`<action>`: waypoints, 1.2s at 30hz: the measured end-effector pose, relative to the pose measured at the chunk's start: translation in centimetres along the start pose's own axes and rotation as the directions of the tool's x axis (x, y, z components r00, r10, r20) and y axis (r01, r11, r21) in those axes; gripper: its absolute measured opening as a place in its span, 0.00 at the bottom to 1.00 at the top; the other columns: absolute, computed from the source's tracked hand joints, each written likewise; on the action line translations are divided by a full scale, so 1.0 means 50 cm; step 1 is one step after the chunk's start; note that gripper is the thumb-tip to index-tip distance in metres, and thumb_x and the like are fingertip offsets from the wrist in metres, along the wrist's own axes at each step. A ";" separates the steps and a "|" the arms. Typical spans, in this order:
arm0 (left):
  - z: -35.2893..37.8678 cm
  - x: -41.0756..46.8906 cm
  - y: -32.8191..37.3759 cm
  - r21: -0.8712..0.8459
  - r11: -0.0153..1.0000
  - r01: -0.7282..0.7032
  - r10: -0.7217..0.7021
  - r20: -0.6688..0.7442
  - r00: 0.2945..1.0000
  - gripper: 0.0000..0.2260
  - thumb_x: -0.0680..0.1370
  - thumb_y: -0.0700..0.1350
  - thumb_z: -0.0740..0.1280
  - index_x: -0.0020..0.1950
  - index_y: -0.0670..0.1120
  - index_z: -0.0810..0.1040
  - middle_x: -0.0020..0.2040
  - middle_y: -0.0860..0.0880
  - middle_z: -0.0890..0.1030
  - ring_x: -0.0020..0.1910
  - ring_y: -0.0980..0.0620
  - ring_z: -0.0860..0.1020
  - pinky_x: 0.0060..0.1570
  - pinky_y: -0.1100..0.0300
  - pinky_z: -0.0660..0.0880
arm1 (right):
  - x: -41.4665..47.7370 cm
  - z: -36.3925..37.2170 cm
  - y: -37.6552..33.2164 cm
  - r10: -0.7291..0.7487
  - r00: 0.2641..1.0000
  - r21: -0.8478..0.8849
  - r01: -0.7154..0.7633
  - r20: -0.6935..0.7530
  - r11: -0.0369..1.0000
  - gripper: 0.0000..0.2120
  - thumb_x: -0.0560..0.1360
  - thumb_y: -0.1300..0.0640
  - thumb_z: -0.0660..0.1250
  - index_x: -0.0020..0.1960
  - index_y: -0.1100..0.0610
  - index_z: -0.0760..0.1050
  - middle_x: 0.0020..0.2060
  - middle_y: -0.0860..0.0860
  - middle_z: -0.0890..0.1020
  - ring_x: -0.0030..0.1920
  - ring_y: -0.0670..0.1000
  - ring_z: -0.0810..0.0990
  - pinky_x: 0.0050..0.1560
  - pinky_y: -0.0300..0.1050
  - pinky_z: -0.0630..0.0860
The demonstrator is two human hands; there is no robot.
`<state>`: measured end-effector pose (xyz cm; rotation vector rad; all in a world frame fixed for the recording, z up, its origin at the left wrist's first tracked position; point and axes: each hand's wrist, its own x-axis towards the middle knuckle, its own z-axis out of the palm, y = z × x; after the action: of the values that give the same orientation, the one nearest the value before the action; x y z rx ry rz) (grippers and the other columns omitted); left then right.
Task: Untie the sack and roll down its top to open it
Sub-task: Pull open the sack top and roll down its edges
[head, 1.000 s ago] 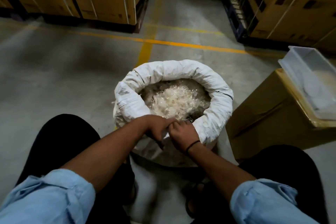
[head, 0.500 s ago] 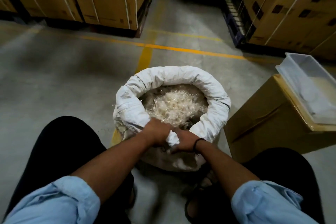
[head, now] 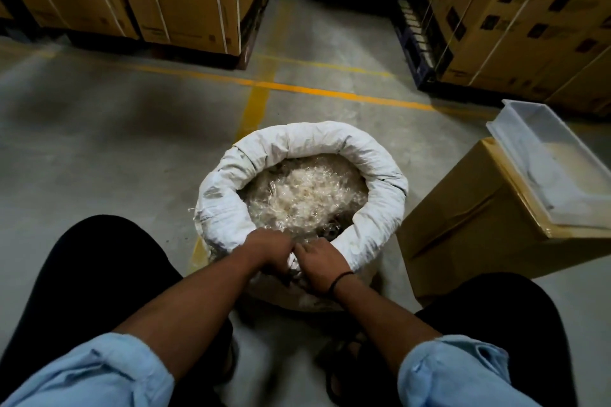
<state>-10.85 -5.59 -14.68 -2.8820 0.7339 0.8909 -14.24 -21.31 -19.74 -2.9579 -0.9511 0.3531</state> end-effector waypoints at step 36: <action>0.105 0.104 0.155 -0.346 0.938 0.031 -0.102 -0.189 0.977 0.52 0.70 0.64 0.72 0.82 0.45 0.46 0.73 0.34 0.66 0.68 0.35 0.71 0.63 0.47 0.72 | 0.045 -0.016 0.235 0.911 0.288 0.891 -0.426 0.296 -0.155 0.45 0.77 0.37 0.65 0.79 0.59 0.46 0.71 0.66 0.69 0.69 0.65 0.70 0.68 0.55 0.68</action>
<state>-13.32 -13.79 -21.10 -3.3227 0.5323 0.7911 -5.54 -29.57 -20.38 -1.8418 0.9548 0.0329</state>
